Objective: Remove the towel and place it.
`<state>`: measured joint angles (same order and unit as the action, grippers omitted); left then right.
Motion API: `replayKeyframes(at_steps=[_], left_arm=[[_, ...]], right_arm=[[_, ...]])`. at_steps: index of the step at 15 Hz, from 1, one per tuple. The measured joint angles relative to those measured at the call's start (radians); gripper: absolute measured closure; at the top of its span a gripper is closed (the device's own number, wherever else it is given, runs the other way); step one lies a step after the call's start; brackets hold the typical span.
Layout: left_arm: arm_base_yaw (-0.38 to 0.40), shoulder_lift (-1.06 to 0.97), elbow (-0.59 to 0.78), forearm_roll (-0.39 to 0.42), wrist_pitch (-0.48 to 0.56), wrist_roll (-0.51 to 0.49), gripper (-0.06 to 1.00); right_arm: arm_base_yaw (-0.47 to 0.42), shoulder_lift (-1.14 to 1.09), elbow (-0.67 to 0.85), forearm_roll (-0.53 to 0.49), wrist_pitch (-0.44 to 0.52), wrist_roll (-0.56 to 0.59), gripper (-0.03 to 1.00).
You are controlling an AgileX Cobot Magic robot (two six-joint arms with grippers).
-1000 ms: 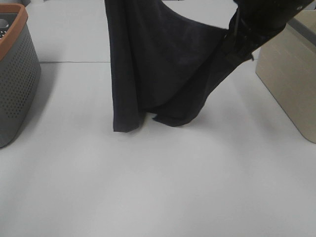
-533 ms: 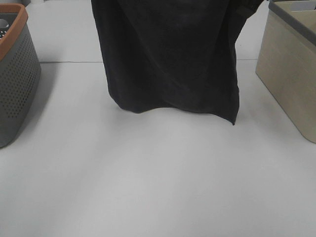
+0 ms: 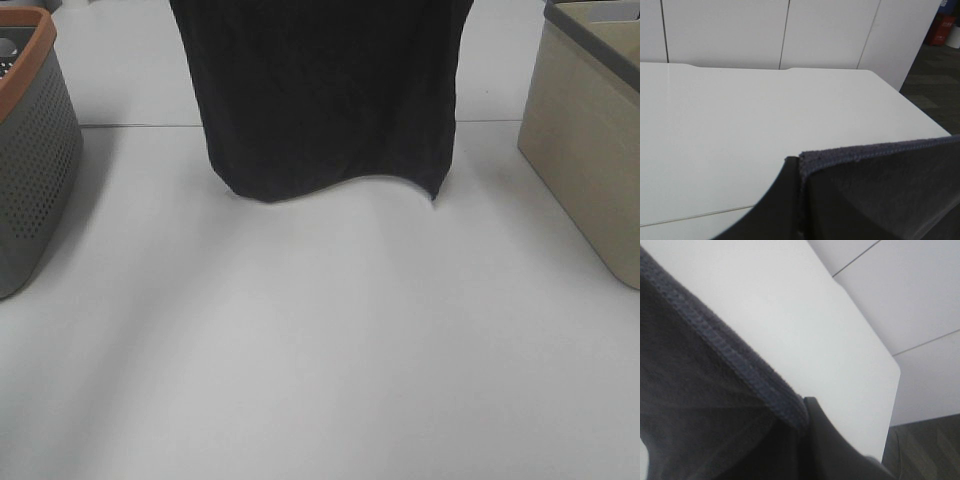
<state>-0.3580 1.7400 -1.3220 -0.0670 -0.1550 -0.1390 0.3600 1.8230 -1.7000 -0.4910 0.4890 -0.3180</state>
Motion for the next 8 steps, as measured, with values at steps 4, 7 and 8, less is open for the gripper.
replayKeyframes(at_steps=[4,7,8], left_arm=[[0.049,0.048,-0.016,0.154,-0.128,0.000,0.94],[0.033,0.031,0.204,0.185,-0.369,0.000,0.94],[0.023,0.003,0.358,0.197,-0.481,-0.003,0.94]], right_arm=[[0.000,0.054,-0.019,-0.032,-0.074,0.137,0.95],[0.001,-0.028,0.164,-0.103,-0.118,0.212,0.95],[0.001,-0.101,0.341,-0.112,-0.195,0.212,0.95]])
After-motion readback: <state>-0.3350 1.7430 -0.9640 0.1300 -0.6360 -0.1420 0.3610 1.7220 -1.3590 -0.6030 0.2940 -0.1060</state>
